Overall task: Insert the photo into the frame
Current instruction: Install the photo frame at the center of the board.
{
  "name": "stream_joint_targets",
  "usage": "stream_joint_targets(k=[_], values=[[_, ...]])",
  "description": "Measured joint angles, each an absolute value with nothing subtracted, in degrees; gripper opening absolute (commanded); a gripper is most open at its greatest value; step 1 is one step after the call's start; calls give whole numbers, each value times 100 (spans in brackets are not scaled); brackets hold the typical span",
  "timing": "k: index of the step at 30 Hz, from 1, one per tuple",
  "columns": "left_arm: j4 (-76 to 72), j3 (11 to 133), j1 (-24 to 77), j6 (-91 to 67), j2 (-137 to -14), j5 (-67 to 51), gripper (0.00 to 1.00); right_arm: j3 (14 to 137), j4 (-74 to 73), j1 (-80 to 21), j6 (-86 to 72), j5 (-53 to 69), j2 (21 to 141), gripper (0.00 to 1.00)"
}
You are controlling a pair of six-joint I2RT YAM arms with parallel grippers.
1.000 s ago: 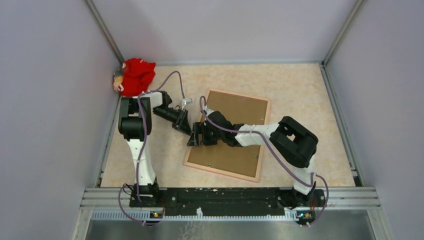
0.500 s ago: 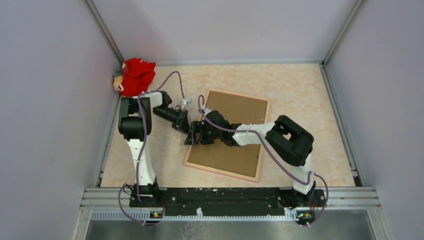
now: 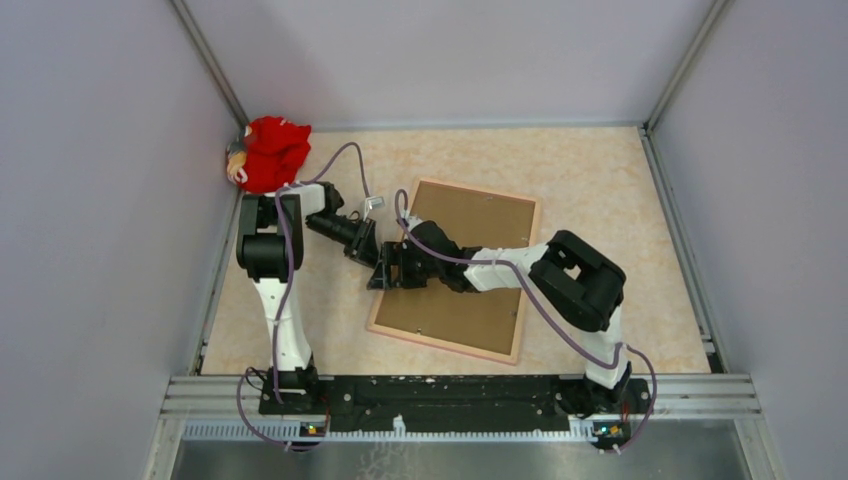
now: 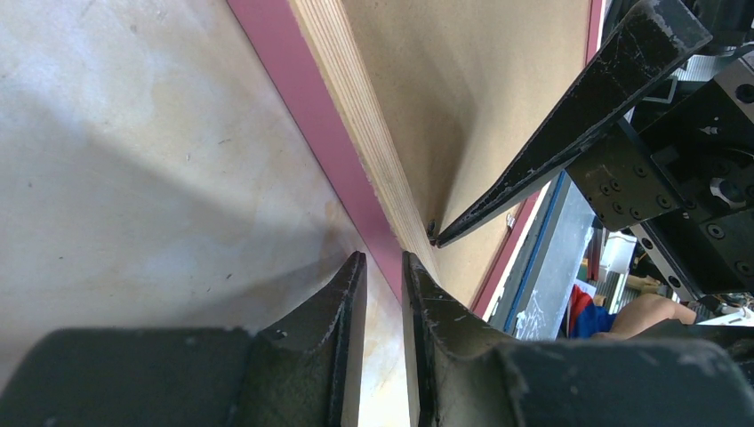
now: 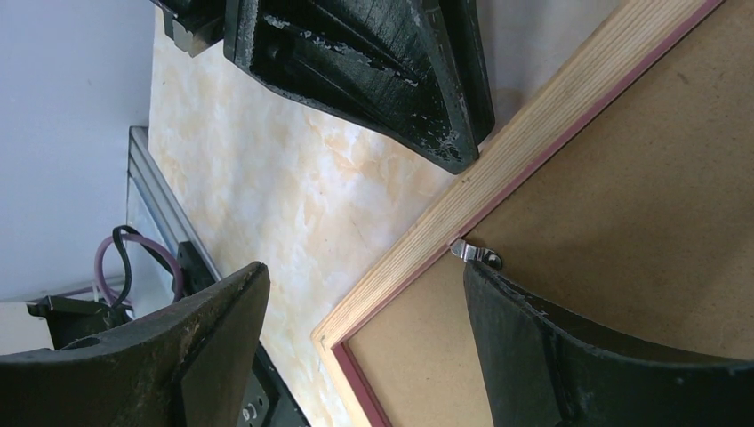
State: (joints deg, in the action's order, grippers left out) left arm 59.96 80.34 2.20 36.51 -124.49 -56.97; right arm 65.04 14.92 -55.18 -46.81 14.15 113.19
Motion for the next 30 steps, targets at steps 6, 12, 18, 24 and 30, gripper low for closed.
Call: stream_joint_targets(k=[6, 12, 18, 24, 30], values=[[5999, 8034, 220, 3656, -12449, -5699, 26, 6615, 1483, -5518, -4711, 1378, 11399, 81], [6001, 8034, 220, 3667, -12449, -5699, 26, 6650, 1439, -5522, -4718, 1350, 11408, 81], [6005, 8034, 220, 3717, -12449, -5704, 27, 6650, 1435, -5524, -4720, 1330, 11408, 81], [6012, 8034, 220, 3743, -12449, -5708, 27, 6650, 1437, -5531, -4683, 1317, 11406, 89], [6077, 8051, 204, 3896, -12438, -5669, 35, 6340, 1234, -5369, -4515, 1284, 10895, 98]])
